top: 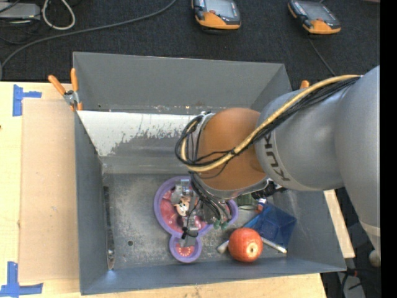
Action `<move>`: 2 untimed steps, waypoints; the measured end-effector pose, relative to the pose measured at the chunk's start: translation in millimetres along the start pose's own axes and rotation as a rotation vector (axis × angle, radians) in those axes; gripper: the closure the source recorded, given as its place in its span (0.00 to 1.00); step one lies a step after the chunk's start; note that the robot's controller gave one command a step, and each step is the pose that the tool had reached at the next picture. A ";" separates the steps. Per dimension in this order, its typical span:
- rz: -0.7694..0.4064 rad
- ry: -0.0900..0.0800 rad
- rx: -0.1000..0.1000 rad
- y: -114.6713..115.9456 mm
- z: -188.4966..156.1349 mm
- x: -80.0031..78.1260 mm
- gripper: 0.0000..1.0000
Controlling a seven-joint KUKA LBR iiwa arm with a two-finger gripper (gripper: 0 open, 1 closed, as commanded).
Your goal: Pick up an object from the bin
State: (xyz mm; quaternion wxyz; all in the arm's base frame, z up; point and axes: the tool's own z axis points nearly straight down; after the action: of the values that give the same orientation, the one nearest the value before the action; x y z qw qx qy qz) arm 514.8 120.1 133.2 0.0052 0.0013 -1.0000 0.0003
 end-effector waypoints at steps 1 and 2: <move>0.004 -0.008 -0.001 -0.6 -3.8 -2.1 0.00; -0.258 -0.014 -0.001 25.3 52.3 -66.5 0.00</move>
Offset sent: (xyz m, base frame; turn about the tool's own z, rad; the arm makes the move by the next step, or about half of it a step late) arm 0.0719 0.0269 -0.0632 -0.2892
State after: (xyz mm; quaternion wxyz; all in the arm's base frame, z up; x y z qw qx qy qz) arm 580.7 145.5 80.1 -0.0018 0.1299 -0.9915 -0.0010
